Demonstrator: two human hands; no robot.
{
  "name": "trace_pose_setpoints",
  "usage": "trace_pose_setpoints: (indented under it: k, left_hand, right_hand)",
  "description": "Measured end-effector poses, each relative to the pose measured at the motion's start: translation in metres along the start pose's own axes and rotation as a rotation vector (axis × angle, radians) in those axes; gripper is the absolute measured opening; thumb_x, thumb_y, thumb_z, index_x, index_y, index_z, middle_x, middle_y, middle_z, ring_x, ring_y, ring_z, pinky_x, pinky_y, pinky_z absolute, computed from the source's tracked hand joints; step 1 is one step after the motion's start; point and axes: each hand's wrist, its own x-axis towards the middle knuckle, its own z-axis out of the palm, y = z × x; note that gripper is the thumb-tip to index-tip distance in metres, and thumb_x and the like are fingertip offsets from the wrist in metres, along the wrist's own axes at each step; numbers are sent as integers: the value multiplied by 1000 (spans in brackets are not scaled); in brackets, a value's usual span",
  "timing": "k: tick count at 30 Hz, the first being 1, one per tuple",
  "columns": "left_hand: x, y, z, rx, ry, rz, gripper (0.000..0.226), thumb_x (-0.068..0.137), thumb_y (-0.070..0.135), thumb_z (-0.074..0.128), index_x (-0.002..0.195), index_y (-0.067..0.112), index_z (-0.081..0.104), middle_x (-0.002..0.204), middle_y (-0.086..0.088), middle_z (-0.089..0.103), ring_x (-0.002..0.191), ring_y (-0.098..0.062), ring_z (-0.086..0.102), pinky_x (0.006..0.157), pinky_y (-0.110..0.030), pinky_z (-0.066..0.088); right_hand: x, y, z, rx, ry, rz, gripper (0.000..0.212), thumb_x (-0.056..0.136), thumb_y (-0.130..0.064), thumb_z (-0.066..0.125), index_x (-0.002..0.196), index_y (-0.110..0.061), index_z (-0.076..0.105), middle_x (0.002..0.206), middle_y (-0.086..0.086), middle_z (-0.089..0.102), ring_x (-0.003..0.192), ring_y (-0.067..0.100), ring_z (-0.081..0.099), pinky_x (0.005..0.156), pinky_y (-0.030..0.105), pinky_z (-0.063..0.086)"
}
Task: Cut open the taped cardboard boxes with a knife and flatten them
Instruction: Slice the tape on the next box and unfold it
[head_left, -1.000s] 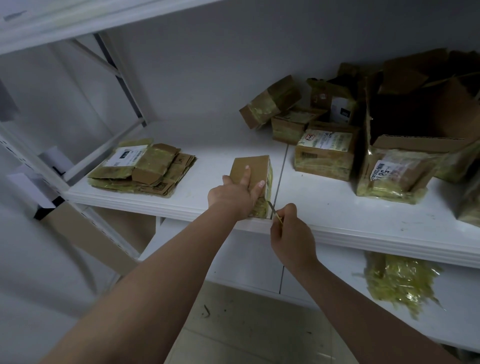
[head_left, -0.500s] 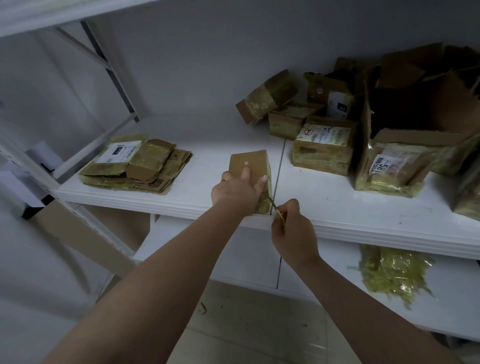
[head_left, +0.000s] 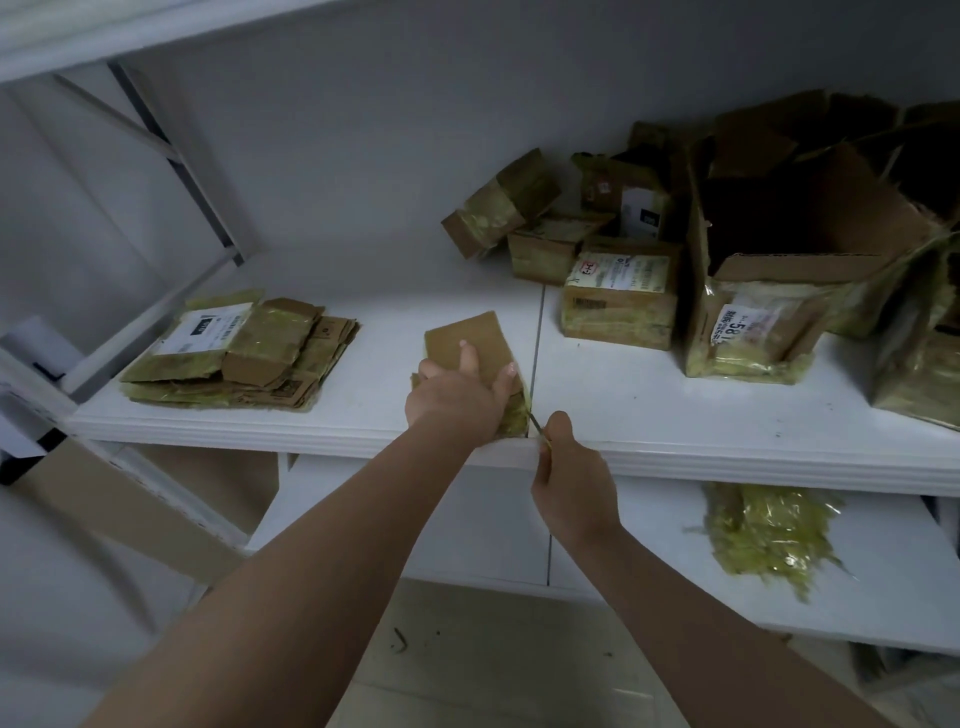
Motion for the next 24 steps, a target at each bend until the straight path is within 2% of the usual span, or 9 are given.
trace_pose_setpoints:
  k: [3,7,10,14,17,19,20,22,24]
  left_hand:
    - [0,-1,-1,-4,-3,2,76,92,69,9,153,25,3,138,-25,31,117,-37,48,91,-44,44]
    - [1,1,-7,-135,-74,-34,89,82,82,11,152,27,4,145,-25,25,126,-42,42,102,-50,39]
    - [4,7,-13,-184,-121,-62,103,73,89,32,151,27,5,147,-26,22,131,-45,36,104,-56,38]
    - [8,-6,-25,-241,-161,95,94,63,62,57,143,32,19,126,-13,41,115,-35,46,99,-53,42]
    - [8,-30,-38,-171,-226,293,85,64,42,64,138,40,23,116,1,41,109,-25,43,102,-50,35]
    - [6,-41,-39,-154,-219,358,82,71,29,67,139,42,22,119,0,38,117,-27,39,105,-49,28]
    - [5,-44,-37,-161,-226,368,87,70,31,66,143,42,18,132,-4,35,128,-31,32,108,-52,23]
    - [3,-47,-27,-145,-248,380,99,70,49,60,150,44,2,160,0,4,147,-31,0,112,-60,10]
    - [4,-49,-15,-116,-214,397,97,81,66,55,150,44,-10,161,4,-17,146,-28,-19,113,-62,5]
  right_hand:
    - [-1,-3,2,-34,-35,0,14,91,-7,43,98,-17,35,65,3,53,56,21,51,45,26,32]
    - [2,-4,-6,16,-61,-15,14,90,-5,41,95,-16,34,66,7,54,59,26,54,48,34,40]
    - [2,1,-16,60,-103,-34,11,92,-6,39,92,-15,32,65,4,49,58,25,48,46,32,30]
    - [-11,20,-22,77,-47,-44,7,98,-18,37,91,-16,35,63,-1,49,56,21,49,44,28,29]
    - [-4,31,-30,51,19,13,11,100,-26,33,97,-18,39,68,1,57,60,24,56,52,34,43]
    - [5,34,-33,35,20,48,11,100,-28,32,101,-19,39,72,0,58,64,25,57,57,35,45]
    - [9,34,-34,45,12,62,12,100,-30,33,102,-20,39,74,-1,58,66,25,58,58,34,45]
    - [15,32,-35,78,-5,75,17,100,-36,34,103,-21,41,78,-2,60,71,26,59,60,33,44]
    - [21,31,-35,65,-17,57,24,100,-39,32,104,-19,46,78,0,61,72,26,59,60,32,43]
